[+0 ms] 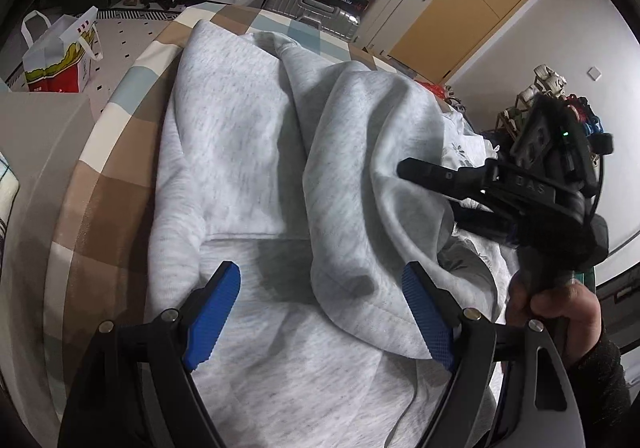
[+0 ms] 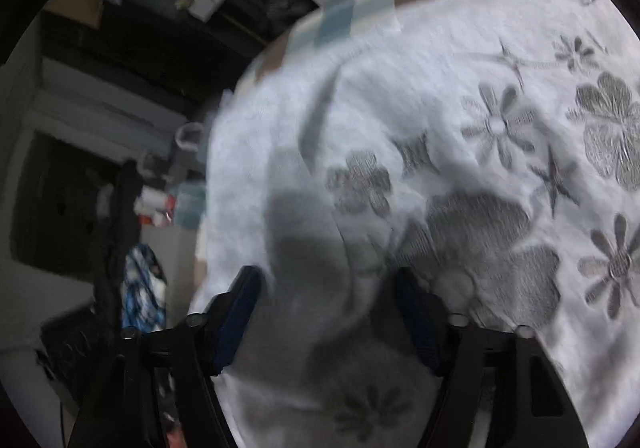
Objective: Fold large clothes
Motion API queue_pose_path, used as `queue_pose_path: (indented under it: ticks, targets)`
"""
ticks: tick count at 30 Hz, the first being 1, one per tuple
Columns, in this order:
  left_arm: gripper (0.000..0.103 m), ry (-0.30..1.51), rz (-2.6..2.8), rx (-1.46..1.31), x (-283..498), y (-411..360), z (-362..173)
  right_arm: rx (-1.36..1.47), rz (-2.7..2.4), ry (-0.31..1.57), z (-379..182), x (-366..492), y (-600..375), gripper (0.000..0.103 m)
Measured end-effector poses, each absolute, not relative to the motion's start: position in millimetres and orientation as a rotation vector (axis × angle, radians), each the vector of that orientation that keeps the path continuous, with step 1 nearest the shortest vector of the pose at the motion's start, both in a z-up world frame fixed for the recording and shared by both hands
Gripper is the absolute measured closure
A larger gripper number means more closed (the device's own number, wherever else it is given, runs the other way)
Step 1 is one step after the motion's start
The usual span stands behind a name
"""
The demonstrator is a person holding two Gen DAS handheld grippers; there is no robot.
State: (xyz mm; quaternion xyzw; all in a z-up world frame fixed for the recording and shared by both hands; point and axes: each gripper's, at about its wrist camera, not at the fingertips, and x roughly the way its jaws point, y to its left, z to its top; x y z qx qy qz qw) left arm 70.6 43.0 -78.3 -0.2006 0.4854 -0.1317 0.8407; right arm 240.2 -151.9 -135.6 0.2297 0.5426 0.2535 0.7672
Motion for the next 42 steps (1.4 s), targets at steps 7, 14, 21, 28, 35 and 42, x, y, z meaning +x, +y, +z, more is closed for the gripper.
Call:
queue_pose_path:
  ticks: [7, 14, 21, 28, 35, 42]
  targets:
    - [0.023, 1.025, -0.297, -0.410, 73, 36, -76, 0.261, 0.508, 0.967, -71, 226, -155, 0.096]
    - [0.023, 1.031, -0.314, -0.371, 72, 26, -78, -0.219, 0.327, 0.826, -2, 202, -152, 0.096]
    - [0.023, 1.015, -0.287, -0.350, 73, 26, -75, -0.182, 0.326, 1.107, -103, 196, -177, 0.096]
    - [0.023, 0.928, -0.298, -0.366, 79, 14, -55, 0.101, 0.366, 1.147, -141, 195, -210, 0.093]
    - [0.023, 1.063, -0.261, -0.105, 114, -52, -84, 0.115, 0.389, 1.117, -124, 164, -238, 0.084]
    - [0.022, 1.113, -0.209, -0.009, 125, -61, -113, 0.035, 0.380, 0.963, -78, 162, -246, 0.052]
